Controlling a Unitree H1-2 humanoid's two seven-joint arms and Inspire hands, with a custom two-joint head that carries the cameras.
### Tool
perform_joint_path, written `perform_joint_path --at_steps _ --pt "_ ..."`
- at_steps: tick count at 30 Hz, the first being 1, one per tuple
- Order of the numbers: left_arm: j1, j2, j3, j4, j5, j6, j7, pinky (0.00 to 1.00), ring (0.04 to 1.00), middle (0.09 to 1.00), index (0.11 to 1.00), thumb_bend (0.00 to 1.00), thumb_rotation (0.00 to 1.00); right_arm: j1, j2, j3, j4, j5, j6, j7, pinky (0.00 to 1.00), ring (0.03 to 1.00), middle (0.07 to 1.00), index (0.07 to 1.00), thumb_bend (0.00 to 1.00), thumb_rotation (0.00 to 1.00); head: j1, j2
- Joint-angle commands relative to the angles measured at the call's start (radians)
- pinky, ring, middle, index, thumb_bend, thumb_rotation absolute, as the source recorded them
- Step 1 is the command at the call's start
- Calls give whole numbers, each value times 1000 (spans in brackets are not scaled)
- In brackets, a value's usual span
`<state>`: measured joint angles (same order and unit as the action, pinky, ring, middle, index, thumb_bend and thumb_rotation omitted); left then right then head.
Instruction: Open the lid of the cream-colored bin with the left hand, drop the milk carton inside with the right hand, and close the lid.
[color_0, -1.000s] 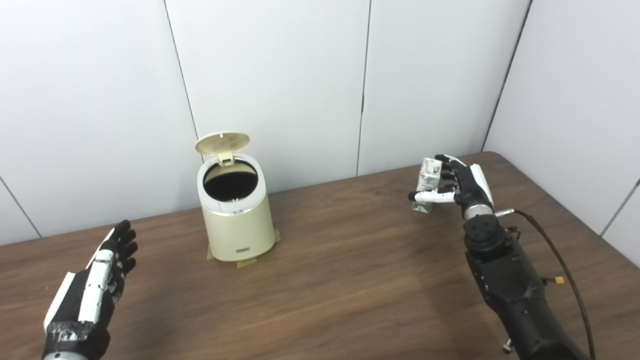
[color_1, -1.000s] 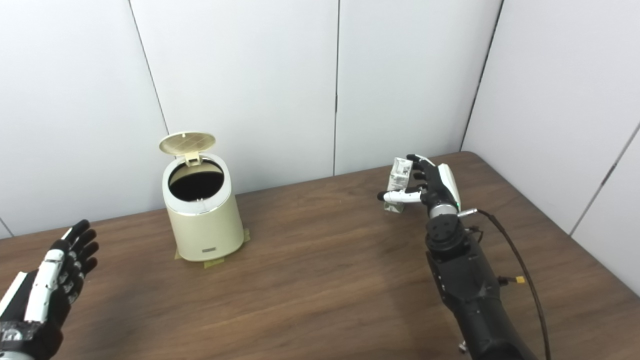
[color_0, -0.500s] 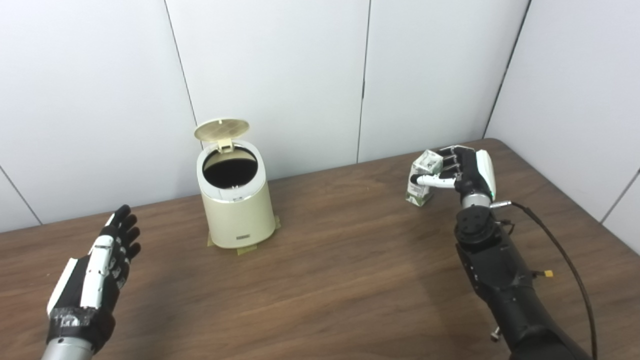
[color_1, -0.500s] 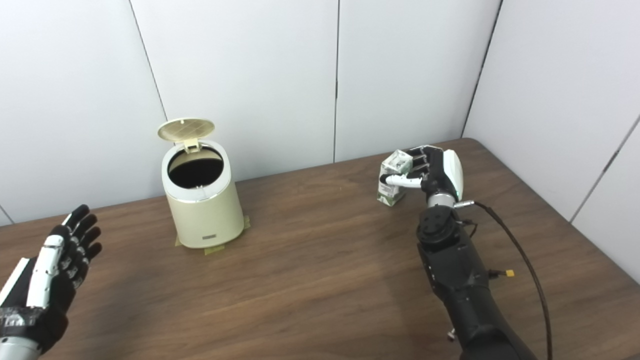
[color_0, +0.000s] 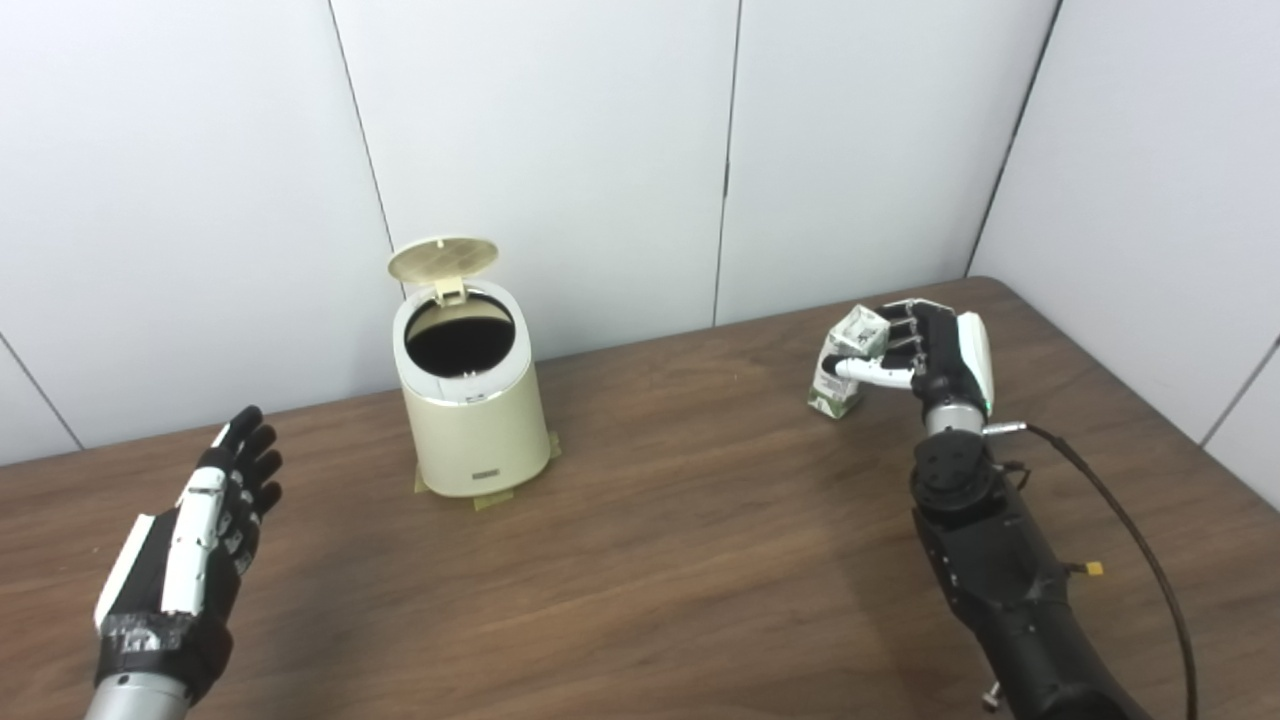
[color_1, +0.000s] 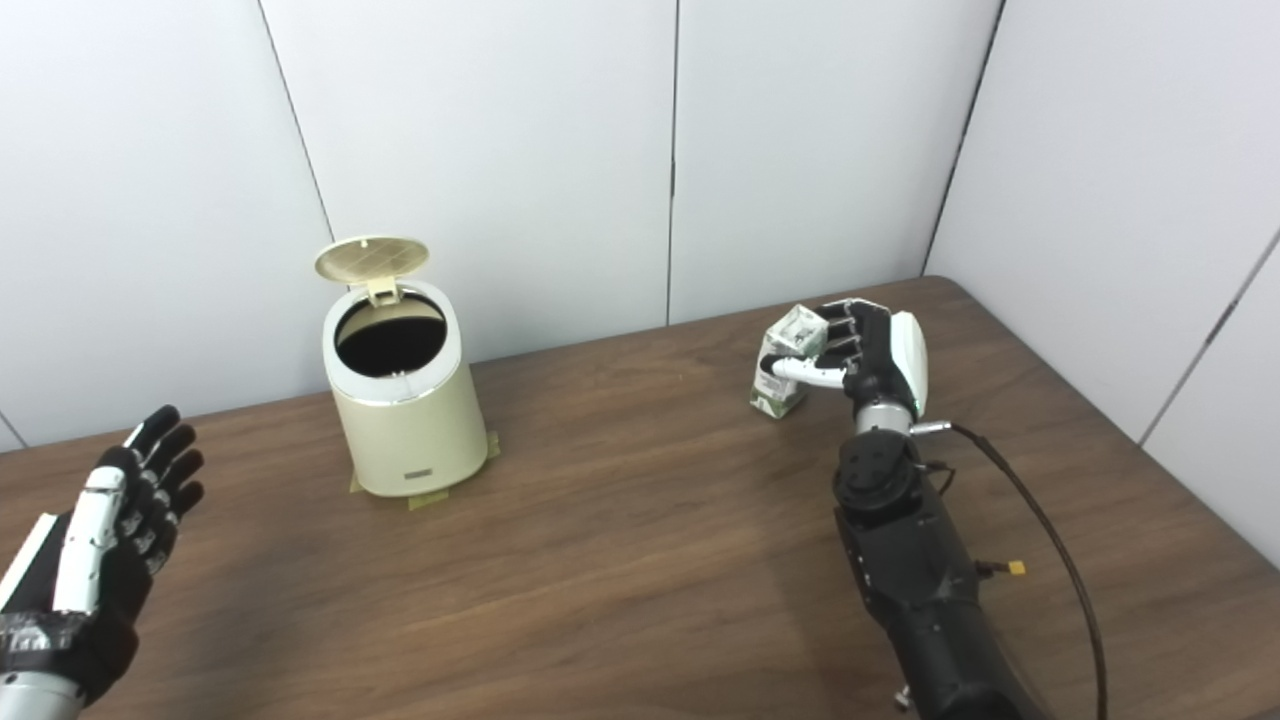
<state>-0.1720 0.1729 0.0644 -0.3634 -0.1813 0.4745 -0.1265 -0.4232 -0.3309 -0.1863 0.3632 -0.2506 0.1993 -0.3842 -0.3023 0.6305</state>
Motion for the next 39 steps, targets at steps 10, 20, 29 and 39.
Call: perform_joint_path --at_steps 10,20,29,39 --pt "13 -24 -37 -2 25 -36 20 977 961 959 962 343 1000 -18 69 49 -377 3 -48 40 360 404 486 495 521 0 83 -8" --pt "93 -107 -51 11 74 -98 56 946 937 937 946 397 1000 -47 145 134 -529 -77 -4 120 377 421 495 496 521 0 170 -18" --pt "121 -159 -56 61 95 -176 79 944 947 949 951 415 1000 -129 227 198 -547 -78 20 176 327 395 489 518 518 0 222 -21" --pt "129 -201 -65 110 106 -254 98 970 951 946 953 416 1000 -224 274 244 -481 -116 38 205 309 387 463 529 517 0 249 -38"
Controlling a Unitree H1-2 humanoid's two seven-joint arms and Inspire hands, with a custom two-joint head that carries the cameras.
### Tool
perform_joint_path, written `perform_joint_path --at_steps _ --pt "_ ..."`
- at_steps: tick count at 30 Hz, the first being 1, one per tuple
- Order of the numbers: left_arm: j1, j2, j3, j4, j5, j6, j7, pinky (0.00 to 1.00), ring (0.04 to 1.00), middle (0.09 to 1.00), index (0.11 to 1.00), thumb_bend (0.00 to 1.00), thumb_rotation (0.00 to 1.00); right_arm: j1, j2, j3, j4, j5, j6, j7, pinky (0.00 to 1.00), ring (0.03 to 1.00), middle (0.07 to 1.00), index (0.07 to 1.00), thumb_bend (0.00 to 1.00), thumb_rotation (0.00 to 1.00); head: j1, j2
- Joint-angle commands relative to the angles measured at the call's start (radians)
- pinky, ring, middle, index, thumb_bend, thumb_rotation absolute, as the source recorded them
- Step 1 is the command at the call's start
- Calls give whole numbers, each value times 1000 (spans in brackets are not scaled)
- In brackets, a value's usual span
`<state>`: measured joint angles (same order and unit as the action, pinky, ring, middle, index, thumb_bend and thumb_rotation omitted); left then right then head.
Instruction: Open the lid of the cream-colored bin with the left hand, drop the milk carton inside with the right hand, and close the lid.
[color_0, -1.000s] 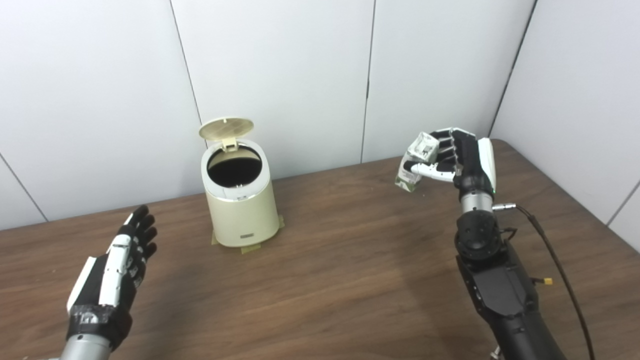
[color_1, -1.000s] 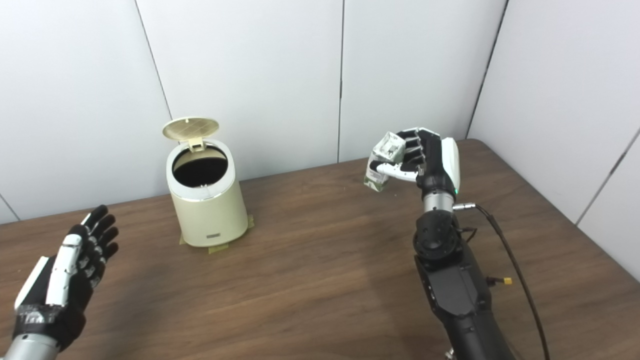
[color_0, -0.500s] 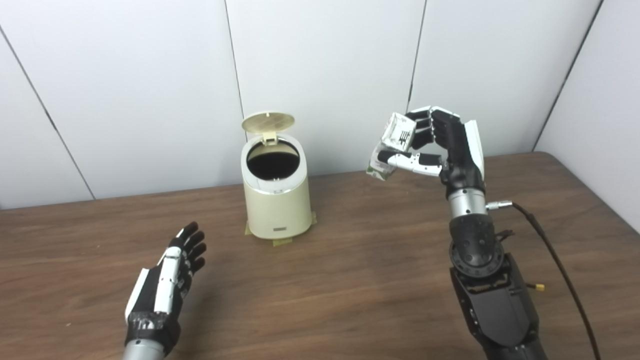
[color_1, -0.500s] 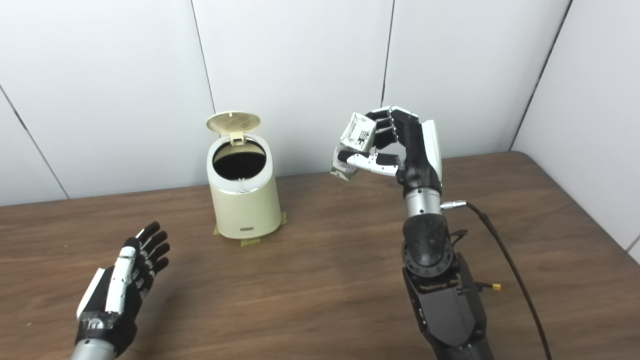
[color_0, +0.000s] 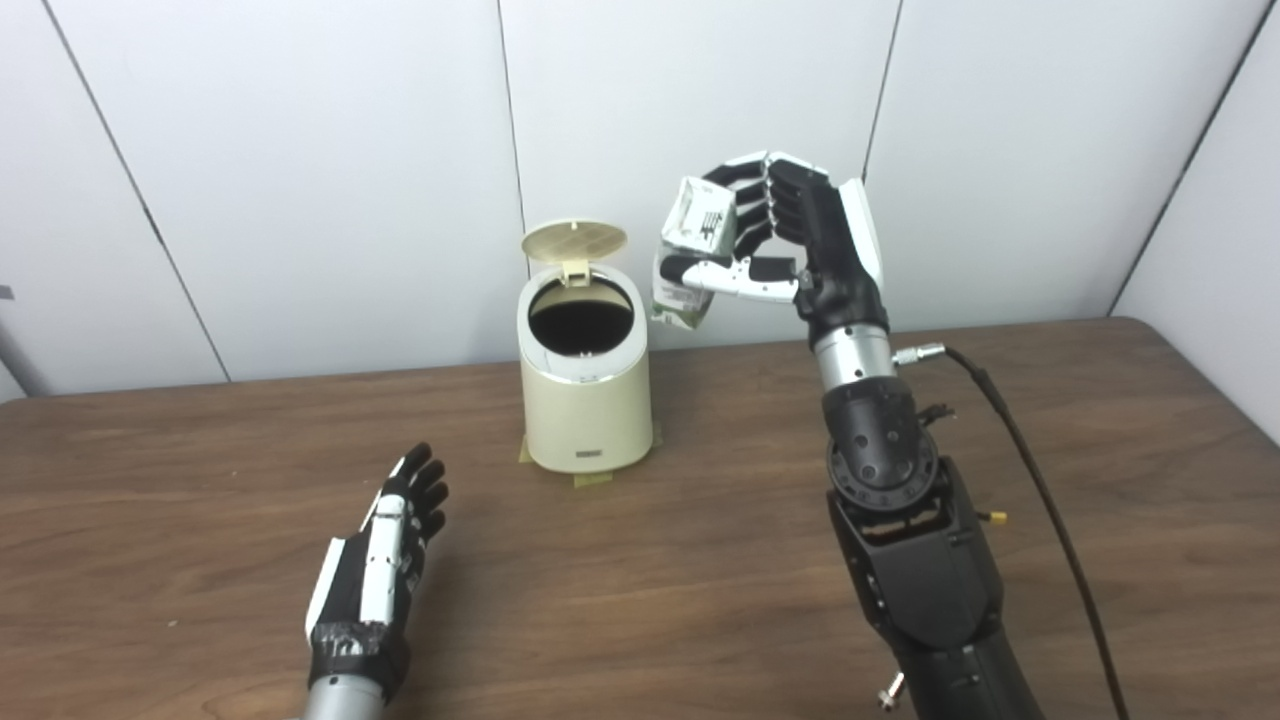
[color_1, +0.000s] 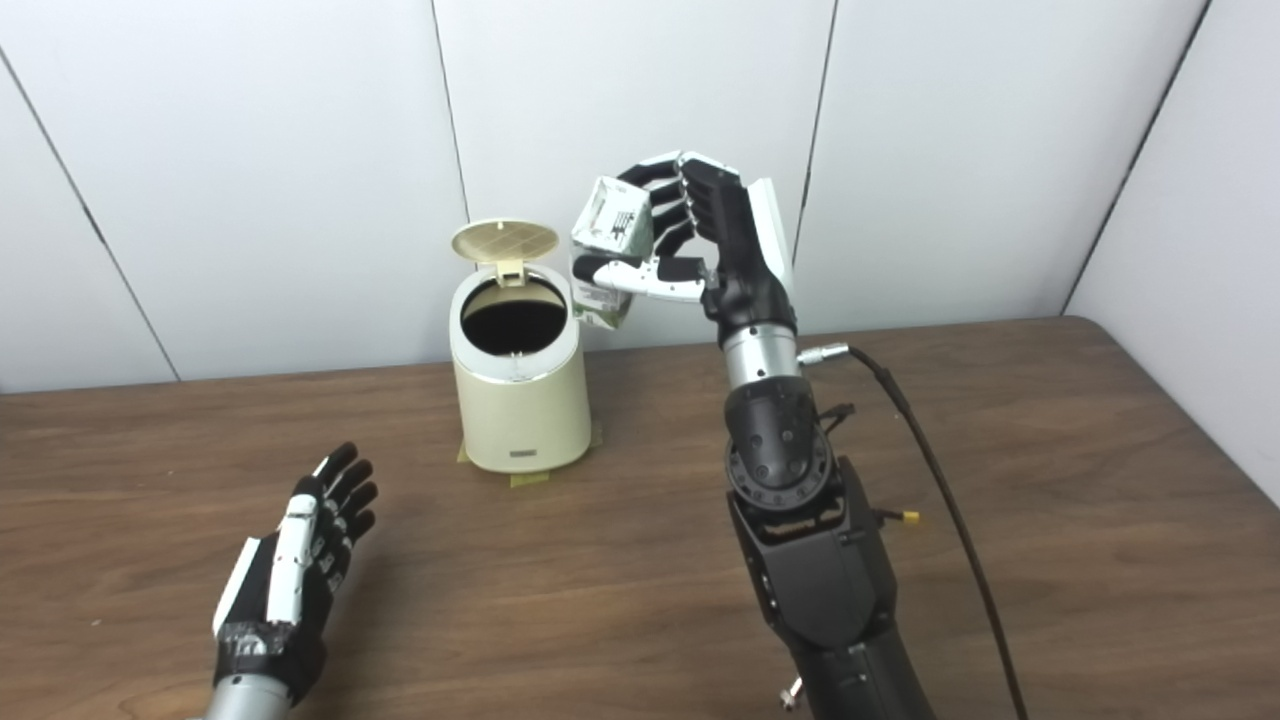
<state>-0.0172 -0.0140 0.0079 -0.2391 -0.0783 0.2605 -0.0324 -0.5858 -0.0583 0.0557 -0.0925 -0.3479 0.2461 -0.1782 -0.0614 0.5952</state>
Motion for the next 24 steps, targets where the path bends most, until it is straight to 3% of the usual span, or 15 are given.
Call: perform_joint_path --at_steps 1,4,11,24 --pt "-27 -13 -12 -11 4 -42 0 976 955 950 953 417 1000 -68 5 7 -18 -27 1 1 318 391 464 526 518 0 8 -3" --pt "-31 -11 -27 6 12 -62 -7 996 960 948 957 397 1000 -89 20 24 32 -45 -3 -4 334 401 462 524 519 0 21 -10" --pt "-28 -16 -40 34 21 -105 -3 966 949 942 951 396 1000 -126 48 32 186 -36 -104 -45 319 385 472 514 518 0 44 -17" --pt "-23 -35 -41 49 22 -133 11 919 928 930 939 409 968 -173 102 24 357 -16 -151 -113 337 399 505 492 519 0 66 -21"
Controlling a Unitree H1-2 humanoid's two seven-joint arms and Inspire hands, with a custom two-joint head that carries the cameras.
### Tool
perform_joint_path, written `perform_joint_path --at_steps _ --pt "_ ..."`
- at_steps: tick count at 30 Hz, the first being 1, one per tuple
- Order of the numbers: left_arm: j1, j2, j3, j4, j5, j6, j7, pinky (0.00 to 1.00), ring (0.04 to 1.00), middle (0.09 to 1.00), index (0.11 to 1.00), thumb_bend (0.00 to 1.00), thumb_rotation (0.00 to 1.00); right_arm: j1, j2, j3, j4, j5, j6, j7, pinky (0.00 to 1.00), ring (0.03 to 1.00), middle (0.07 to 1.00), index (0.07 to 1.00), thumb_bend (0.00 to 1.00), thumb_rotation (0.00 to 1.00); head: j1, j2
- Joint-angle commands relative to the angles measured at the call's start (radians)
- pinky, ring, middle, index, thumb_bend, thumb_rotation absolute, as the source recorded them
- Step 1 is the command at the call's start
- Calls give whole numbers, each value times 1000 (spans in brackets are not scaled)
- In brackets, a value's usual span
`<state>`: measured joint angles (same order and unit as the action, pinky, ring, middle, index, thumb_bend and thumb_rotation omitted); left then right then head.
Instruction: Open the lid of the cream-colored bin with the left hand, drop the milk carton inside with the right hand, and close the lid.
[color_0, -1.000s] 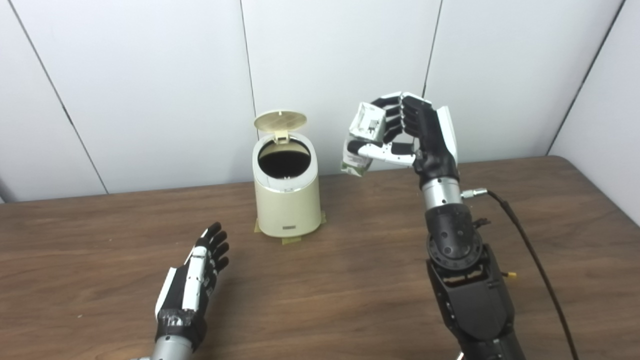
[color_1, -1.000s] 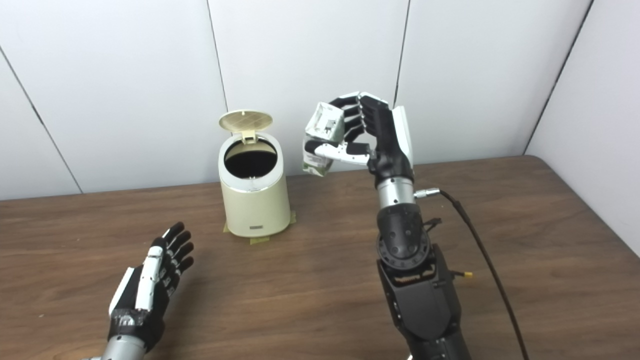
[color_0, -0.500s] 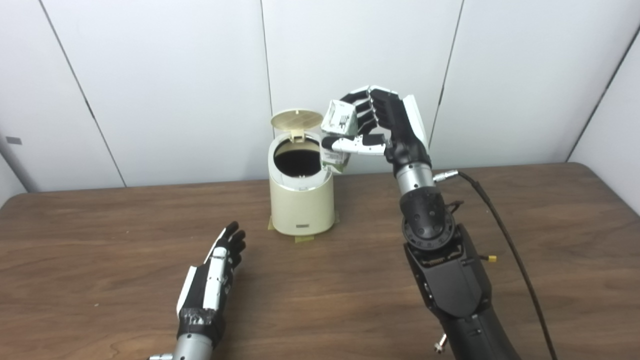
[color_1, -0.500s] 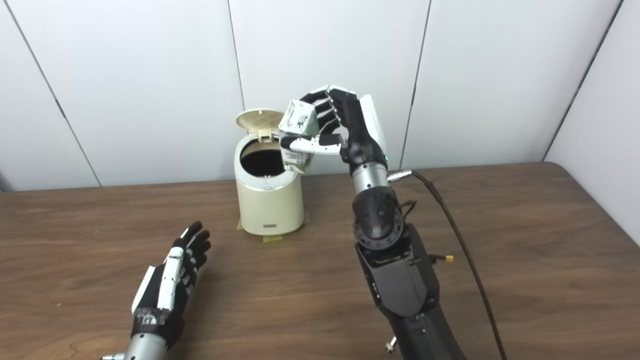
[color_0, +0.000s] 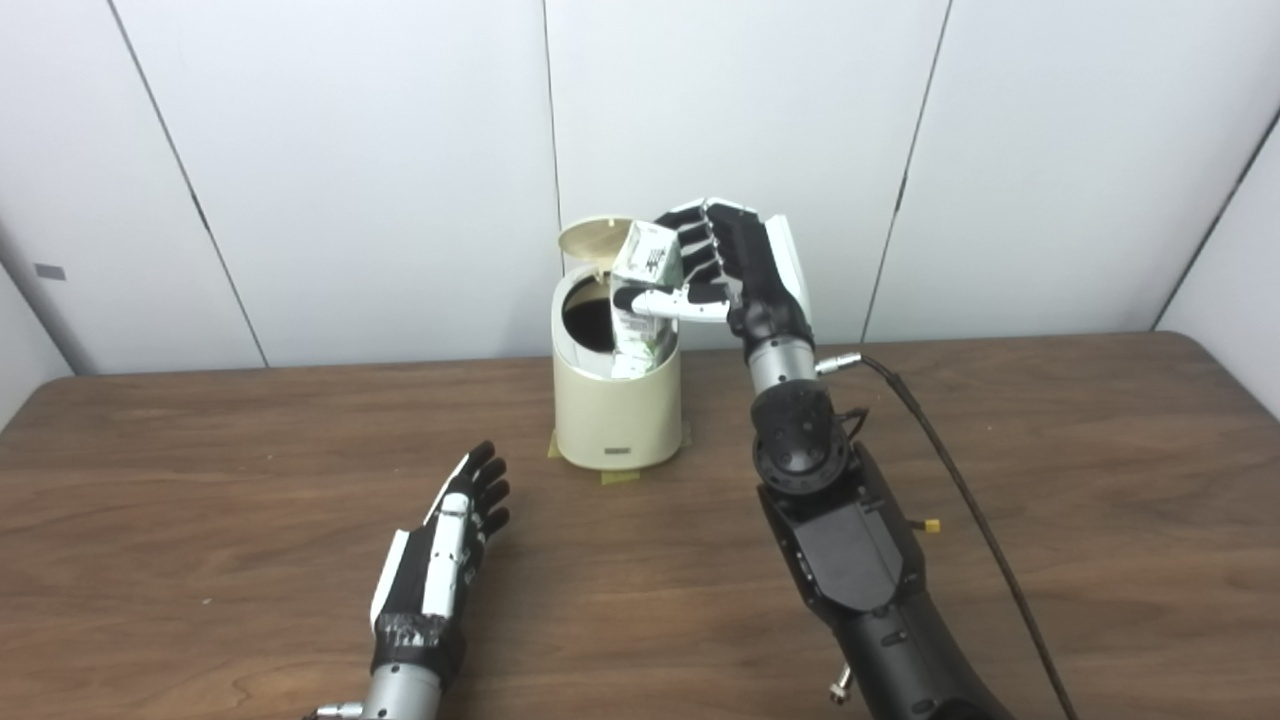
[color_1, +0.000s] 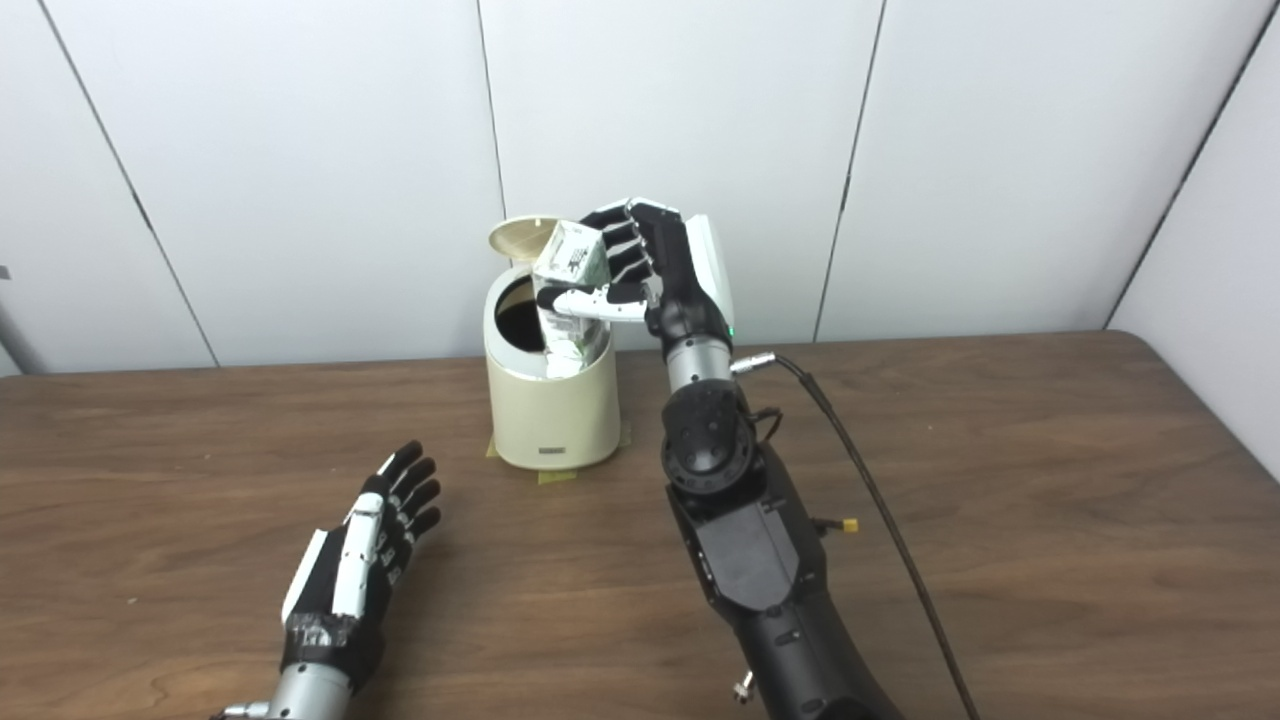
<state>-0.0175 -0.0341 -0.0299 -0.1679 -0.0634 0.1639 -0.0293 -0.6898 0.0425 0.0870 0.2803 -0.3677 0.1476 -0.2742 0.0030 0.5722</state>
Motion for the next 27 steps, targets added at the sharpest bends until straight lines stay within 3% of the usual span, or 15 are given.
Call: perform_joint_path --at_steps 1,9,18,27 --pt "-21 -16 -4 -24 7 -34 10 918 928 928 939 414 961 -71 2 -7 -9 5 -58 -19 335 396 504 493 519 0 1 2" --pt "-9 -24 -16 -51 16 -9 23 916 929 927 941 425 960 -85 19 -17 27 18 -80 -43 314 383 491 503 518 0 13 3" --pt "0 -30 -25 -42 25 -30 25 898 914 921 932 407 944 -86 25 -15 62 22 -111 -74 304 380 499 507 517 0 28 2" --pt "10 -33 -35 -50 33 -26 24 909 919 921 930 418 923 -99 45 -16 136 15 -219 -164 307 375 497 507 517 0 34 4"
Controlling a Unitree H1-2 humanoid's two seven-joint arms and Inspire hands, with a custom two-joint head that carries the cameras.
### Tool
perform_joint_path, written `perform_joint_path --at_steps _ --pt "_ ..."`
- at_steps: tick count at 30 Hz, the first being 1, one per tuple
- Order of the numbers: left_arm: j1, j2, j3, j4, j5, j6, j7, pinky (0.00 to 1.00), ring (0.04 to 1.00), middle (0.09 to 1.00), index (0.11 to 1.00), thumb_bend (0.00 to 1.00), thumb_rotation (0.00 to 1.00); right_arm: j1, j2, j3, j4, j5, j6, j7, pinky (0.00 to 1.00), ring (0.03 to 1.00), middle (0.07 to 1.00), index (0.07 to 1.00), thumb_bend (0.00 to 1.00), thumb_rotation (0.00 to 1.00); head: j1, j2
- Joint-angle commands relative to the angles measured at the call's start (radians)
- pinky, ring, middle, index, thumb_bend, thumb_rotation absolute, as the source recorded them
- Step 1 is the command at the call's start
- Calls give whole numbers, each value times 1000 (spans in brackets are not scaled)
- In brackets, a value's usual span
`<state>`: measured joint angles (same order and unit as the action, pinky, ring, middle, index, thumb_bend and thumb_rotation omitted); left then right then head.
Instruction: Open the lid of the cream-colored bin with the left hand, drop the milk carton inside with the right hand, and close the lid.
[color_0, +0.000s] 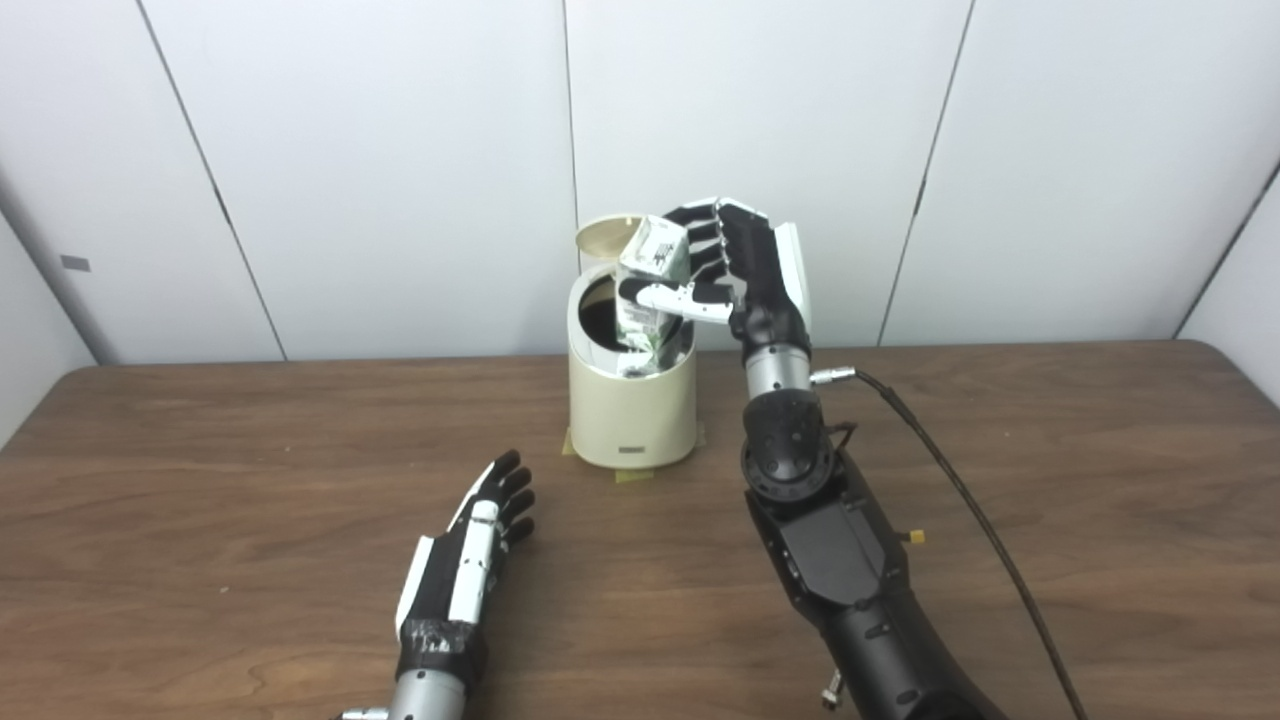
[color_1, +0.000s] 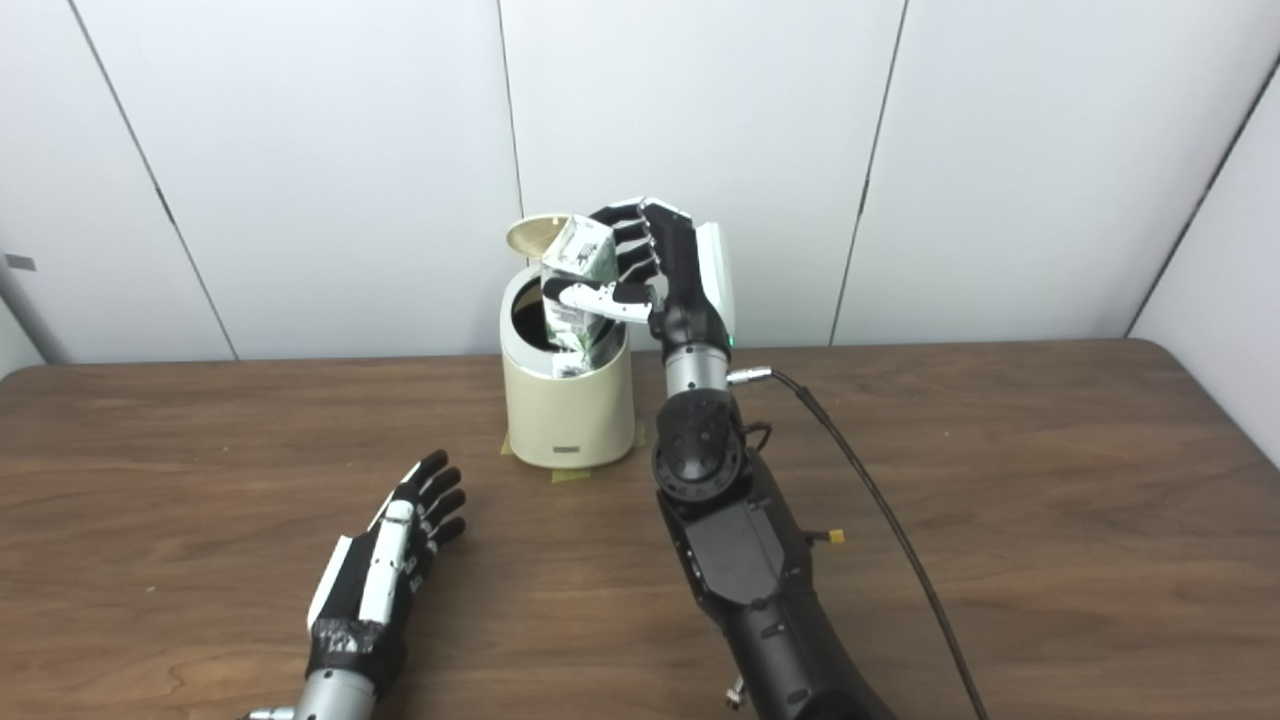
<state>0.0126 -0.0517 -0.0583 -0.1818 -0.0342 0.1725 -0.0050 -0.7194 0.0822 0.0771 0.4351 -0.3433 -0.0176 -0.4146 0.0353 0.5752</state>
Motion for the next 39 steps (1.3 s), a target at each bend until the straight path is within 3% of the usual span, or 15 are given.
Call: perform_joint_path --at_steps 1,12,24,28,31,32,35,39 --pt "-19 -17 -8 -40 3 -28 0 913 921 921 930 423 919 -70 8 -6 -13 -8 -63 -31 307 374 498 507 517 0 2 1" --pt "-12 -26 -17 -51 5 -8 -2 931 918 916 930 428 897 -74 43 -17 17 -7 -96 -107 305 372 494 505 517 0 10 0" --pt "-9 -27 -21 -55 17 -7 3 925 919 913 924 439 890 -54 55 -20 29 13 -107 -101 323 382 506 496 518 0 13 3" --pt "-8 -27 -22 -58 16 -4 2 941 924 916 925 432 896 -40 47 -9 14 9 -86 -77 371 404 506 491 520 0 17 6" --pt "-7 -27 -23 -59 17 -6 2 938 925 919 926 438 891 -26 22 20 0 -7 -71 -27 448 446 488 500 521 0 18 7" --pt "-6 -28 -23 -61 17 -7 3 931 923 917 926 439 889 -20 10 33 -7 -18 -65 -8 476 505 492 495 525 3 19 9" --pt "-4 -37 -18 -63 5 -2 7 903 919 912 938 434 874 -11 -28 76 -15 -65 -56 20 617 653 654 495 523 141 19 9" --pt "-2 -40 -18 -70 7 6 9 886 914 911 939 424 872 -6 -48 95 -16 -90 -69 26 675 702 677 494 522 160 20 12"
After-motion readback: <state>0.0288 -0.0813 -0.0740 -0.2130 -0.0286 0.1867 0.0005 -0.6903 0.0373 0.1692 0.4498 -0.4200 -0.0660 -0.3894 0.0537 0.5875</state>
